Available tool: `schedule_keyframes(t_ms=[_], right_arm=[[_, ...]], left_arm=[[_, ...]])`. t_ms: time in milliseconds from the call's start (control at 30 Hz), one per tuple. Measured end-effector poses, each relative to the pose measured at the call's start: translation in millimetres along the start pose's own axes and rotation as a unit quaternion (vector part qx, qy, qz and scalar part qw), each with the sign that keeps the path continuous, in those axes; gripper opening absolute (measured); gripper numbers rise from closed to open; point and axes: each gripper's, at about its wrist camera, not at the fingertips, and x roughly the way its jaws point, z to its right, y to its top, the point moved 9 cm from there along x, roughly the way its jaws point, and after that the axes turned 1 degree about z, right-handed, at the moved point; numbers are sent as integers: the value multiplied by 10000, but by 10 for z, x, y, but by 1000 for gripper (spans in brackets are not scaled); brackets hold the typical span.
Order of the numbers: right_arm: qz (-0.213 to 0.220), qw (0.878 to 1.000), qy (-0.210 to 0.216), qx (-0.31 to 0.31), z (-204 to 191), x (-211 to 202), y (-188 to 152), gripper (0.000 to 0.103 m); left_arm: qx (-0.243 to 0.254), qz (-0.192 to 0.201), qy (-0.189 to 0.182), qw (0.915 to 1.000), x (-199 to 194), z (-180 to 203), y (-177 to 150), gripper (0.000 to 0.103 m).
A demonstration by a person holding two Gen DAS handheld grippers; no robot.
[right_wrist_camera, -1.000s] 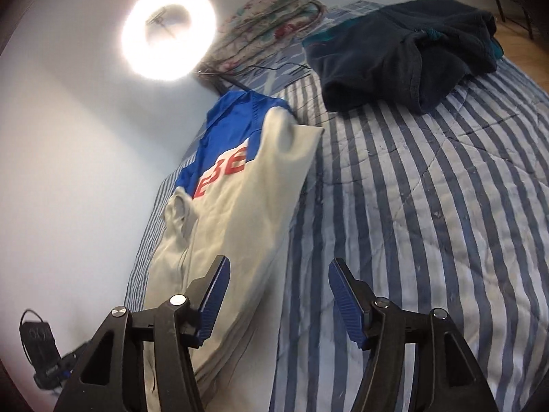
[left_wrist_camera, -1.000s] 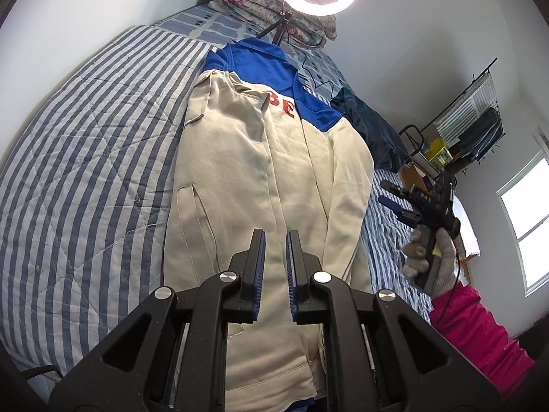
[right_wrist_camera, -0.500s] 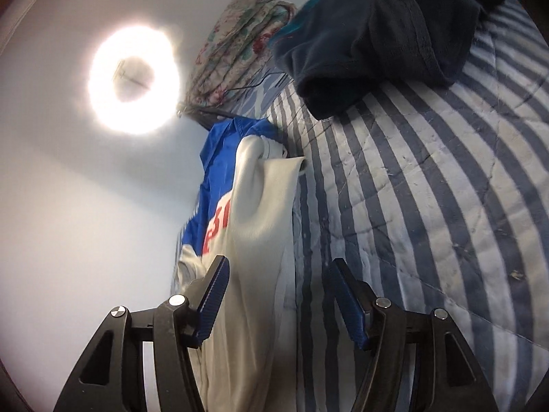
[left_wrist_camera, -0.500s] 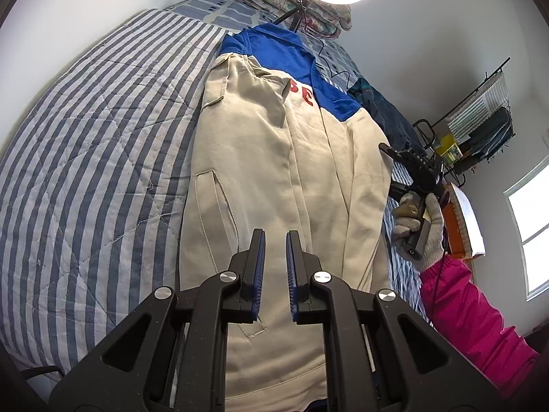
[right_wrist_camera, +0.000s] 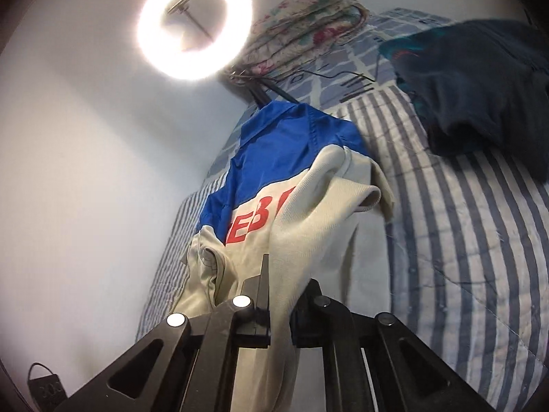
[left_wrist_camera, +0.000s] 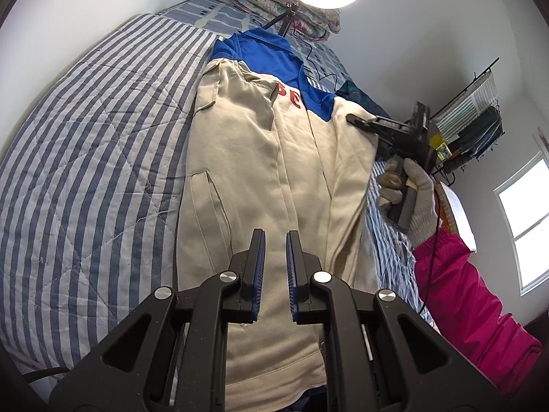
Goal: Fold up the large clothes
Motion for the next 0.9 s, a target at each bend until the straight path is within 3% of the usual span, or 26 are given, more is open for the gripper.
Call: schedule_keyframes(t_ms=[200, 433, 500, 567, 600, 633, 700, 767, 900], right_arm=[[-295, 9977, -315, -523, -311, 345, -144, 4], [-700, 9869, -637, -1308, -541, 700, -398, 4], [-902, 9810, -786, -1525, -543, 790, -476, 12], [-1030, 9817, -629, -1472, -583, 798, -532, 41], [-1023, 9845, -372, -1373, -629, 773, -536, 44], [-990, 9876, 83, -1218, -705, 718, -530, 44], [-865, 9898, 509, -1012, -758, 602, -462, 42], [-724, 9919, 379, -969, -725, 534, -401, 32], [-828, 9925, -146, -891, -524, 565, -441, 24]], left_arm=[[11, -23, -42, 10000, -27, 18, -20, 9], [27, -62, -4, 10000, -11, 18, -33, 9], [22, -69, -5, 10000, -6, 17, -33, 9], [35, -79, -4, 10000, -1, 24, -37, 9], [36, -83, -7, 10000, 2, 26, -37, 9], [32, -83, -14, 10000, 2, 24, -36, 9], [34, -71, -34, 10000, -2, 38, -30, 9], [45, -62, -55, 10000, -3, 52, -27, 9], [80, -79, -55, 9999, 6, 78, -35, 9]])
